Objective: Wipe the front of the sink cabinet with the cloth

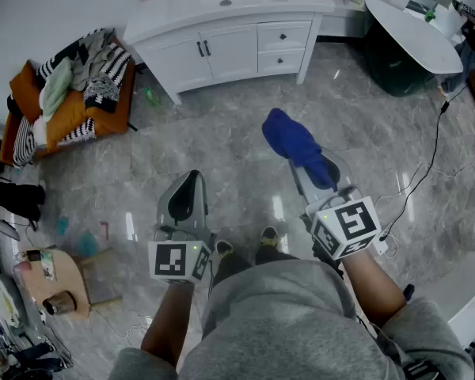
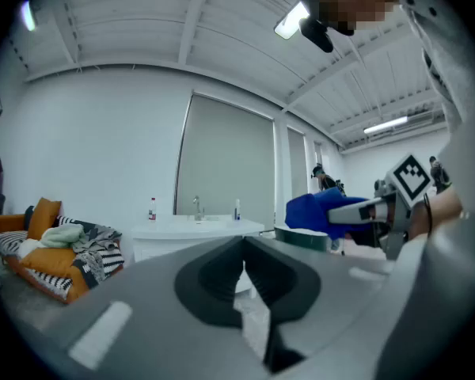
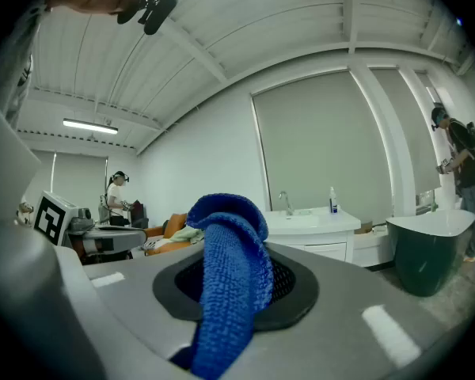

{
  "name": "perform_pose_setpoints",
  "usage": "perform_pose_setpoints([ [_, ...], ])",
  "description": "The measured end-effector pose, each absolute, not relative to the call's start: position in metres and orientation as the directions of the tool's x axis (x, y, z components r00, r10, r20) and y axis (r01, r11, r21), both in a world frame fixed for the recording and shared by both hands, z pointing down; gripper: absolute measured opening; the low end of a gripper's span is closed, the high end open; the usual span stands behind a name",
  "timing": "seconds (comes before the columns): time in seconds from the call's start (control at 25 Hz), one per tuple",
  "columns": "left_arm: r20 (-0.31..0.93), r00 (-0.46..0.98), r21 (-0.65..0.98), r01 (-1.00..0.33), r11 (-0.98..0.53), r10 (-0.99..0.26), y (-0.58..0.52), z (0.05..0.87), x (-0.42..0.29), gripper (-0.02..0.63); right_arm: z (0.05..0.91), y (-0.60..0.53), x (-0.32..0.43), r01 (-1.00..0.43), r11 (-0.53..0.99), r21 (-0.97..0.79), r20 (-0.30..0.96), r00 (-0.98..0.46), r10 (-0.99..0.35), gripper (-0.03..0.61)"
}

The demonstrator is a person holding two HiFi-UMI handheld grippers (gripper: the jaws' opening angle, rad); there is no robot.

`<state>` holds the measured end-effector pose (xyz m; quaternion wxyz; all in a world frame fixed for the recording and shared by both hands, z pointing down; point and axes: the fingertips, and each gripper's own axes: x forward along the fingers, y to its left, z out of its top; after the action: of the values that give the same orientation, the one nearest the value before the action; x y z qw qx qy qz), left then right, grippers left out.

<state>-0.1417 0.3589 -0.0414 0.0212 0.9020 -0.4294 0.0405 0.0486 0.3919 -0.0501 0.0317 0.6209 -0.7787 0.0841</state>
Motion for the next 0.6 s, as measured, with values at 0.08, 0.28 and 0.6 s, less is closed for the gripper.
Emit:
perform_pose_setpoints([
  [0.08, 0.11, 0.604, 0.027, -0.796, -0.605, -0.79, 0.36, -0.049, -0.142, 0.011, -0.051, 0.393, 0.048, -0.969, 0.225, -0.102, 0.15, -0.239, -0.959, 0.091],
  [0.28, 0.115, 0.587, 0.071, -0.81, -0.582, -0.802, 0.361, -0.057, -0.133, 0.011, -0.052, 0.396, 0.054, -0.968, 0.217, -0.125, 0.136, -0.234, -0.963, 0.091],
  [0.6, 0.077, 0.563, 0.085, -0.826, -0.557, -0.823, 0.373, -0.082, -0.128, 0.011, -0.051, 0.398, 0.06, -0.959, 0.207, -0.193, 0.119, -0.232, -0.965, 0.091],
])
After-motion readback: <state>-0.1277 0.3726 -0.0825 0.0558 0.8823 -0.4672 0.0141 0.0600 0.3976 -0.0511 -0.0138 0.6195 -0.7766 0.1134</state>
